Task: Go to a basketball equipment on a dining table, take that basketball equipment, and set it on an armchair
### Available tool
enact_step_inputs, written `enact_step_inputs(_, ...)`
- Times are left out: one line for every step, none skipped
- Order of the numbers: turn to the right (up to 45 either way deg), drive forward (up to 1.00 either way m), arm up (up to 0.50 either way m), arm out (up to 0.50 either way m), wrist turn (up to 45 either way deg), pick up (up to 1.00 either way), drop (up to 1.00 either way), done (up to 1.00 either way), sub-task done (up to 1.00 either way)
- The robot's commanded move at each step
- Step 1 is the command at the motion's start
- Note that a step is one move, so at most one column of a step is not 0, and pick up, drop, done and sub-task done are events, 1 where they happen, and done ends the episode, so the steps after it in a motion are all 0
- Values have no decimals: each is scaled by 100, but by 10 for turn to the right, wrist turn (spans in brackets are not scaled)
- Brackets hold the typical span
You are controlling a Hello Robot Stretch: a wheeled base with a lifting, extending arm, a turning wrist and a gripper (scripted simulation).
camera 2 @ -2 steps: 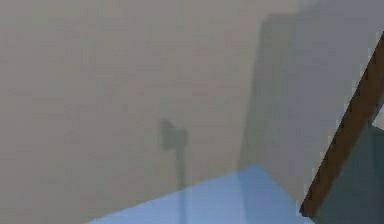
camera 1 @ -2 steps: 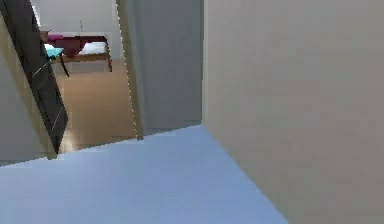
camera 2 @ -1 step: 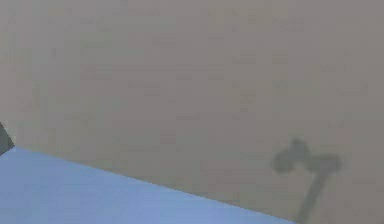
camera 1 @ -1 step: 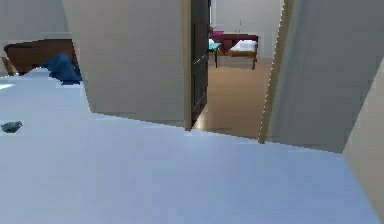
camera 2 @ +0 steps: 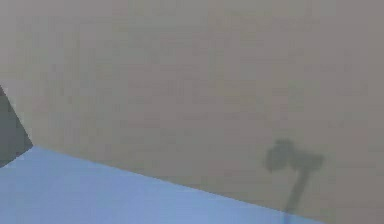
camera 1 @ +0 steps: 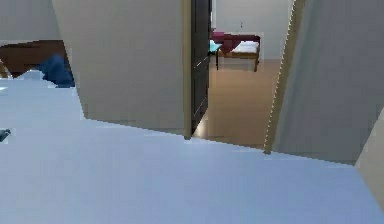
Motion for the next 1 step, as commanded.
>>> enact_step_inputs(-450, 0, 0, 0, 0, 0, 0, 0, 0)
